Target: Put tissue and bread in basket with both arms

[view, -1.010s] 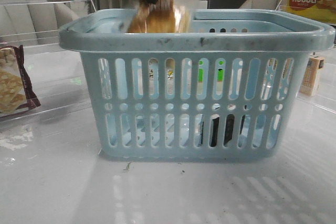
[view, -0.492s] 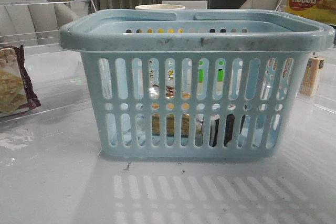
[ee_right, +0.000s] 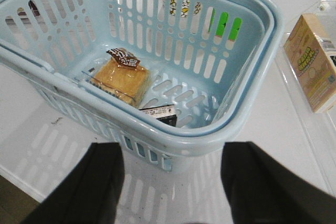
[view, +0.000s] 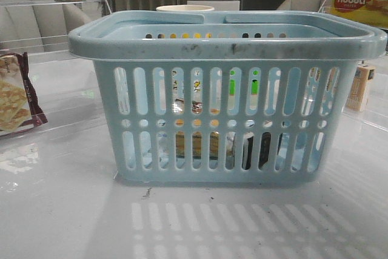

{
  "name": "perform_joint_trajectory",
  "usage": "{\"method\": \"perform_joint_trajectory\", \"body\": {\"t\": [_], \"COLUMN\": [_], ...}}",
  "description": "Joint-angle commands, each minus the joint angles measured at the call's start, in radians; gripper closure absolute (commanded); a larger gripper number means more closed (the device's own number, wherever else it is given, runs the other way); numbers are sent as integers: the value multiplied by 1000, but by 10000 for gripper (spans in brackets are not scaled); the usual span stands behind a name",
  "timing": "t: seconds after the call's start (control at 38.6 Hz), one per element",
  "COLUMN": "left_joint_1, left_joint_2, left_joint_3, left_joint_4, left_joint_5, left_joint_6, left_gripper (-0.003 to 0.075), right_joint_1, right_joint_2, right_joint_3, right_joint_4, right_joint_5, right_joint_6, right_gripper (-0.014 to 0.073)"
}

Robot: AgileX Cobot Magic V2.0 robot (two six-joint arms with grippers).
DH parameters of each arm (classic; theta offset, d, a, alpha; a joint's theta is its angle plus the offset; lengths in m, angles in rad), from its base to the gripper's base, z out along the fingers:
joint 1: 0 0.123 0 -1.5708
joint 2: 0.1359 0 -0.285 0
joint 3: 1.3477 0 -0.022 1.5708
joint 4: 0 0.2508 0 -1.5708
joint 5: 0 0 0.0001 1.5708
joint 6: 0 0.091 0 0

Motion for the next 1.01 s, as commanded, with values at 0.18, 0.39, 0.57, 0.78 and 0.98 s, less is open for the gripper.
{"method": "perform_joint_trajectory", "body": {"t": [0.18,0.39,0.57,0.78,0.98], "left_joint_1": [31,31,31,31,31], "left_joint_2": [-52,-52,-52,-52,-52], "left_joint_3": [5,5,5,5,5], "left_joint_4": [165,165,165,165,152], "left_joint_5": [25,25,25,25,25], "left_joint_6": [-183,-183,-183,-179,-172], "left_gripper": [232,235,370,577,623], "right_joint_1": [0,0,0,0,0], "right_joint_2": [-9,-72,-129,-134,-134], "right_joint_3": [-28,10,43,50,50], "right_joint_4": [-39,-40,-40,-40,-40], "right_joint_5": [41,89,89,94,87], "right_joint_6": [-10,-10,-10,-10,-10], "right_gripper": [78,82,287,529,538]}}
